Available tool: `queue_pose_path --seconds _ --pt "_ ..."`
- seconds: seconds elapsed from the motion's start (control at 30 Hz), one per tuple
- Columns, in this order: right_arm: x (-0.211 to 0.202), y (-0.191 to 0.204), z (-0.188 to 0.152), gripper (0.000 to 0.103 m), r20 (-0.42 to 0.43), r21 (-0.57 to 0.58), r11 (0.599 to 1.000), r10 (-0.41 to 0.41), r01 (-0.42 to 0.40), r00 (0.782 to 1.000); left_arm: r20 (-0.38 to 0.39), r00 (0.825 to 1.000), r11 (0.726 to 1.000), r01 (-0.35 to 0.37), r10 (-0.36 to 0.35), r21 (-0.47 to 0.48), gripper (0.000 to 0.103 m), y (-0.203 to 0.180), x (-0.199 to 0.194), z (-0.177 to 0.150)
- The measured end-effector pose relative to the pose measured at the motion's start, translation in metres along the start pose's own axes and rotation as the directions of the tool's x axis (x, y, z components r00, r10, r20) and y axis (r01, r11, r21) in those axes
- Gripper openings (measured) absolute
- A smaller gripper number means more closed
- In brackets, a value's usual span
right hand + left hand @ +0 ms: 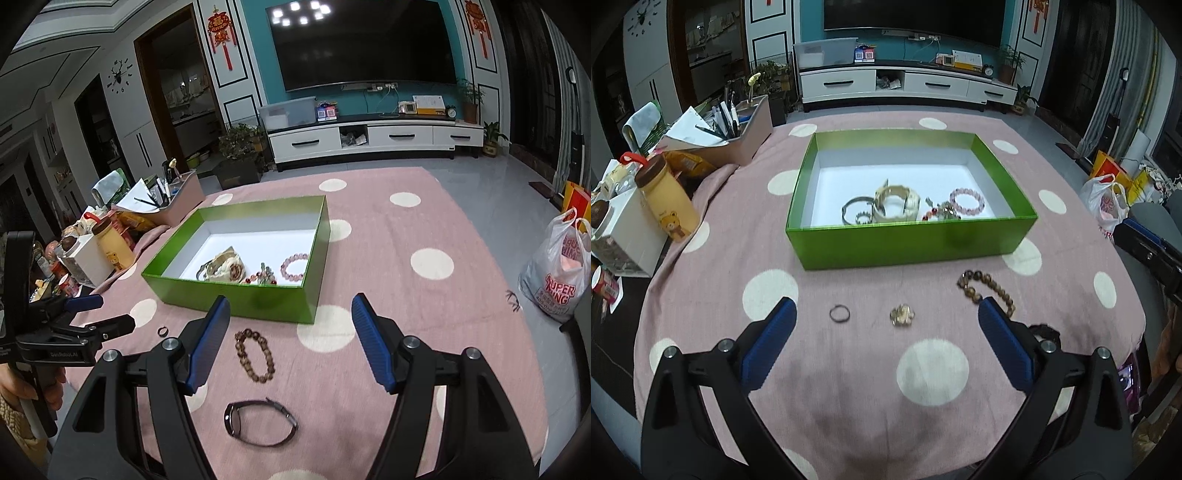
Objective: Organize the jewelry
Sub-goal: 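Withdraw both tools from the box toward the brooch and wooden bracelet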
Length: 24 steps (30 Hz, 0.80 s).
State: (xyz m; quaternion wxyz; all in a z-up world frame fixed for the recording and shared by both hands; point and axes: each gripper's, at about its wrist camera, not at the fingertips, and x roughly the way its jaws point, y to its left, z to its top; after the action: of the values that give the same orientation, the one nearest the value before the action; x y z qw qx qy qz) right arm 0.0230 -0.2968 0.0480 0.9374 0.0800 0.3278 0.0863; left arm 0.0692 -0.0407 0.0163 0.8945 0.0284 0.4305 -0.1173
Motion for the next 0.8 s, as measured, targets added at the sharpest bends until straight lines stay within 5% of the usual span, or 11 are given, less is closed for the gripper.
queue_pose_path --seconds 0.8 --pt "0.026 0.006 -0.031 0.069 -0.11 0.007 1.0 0.017 -0.016 0.994 -0.015 1.0 0.999 -0.018 0.019 0.035 0.1 -0.022 0.016 -0.024"
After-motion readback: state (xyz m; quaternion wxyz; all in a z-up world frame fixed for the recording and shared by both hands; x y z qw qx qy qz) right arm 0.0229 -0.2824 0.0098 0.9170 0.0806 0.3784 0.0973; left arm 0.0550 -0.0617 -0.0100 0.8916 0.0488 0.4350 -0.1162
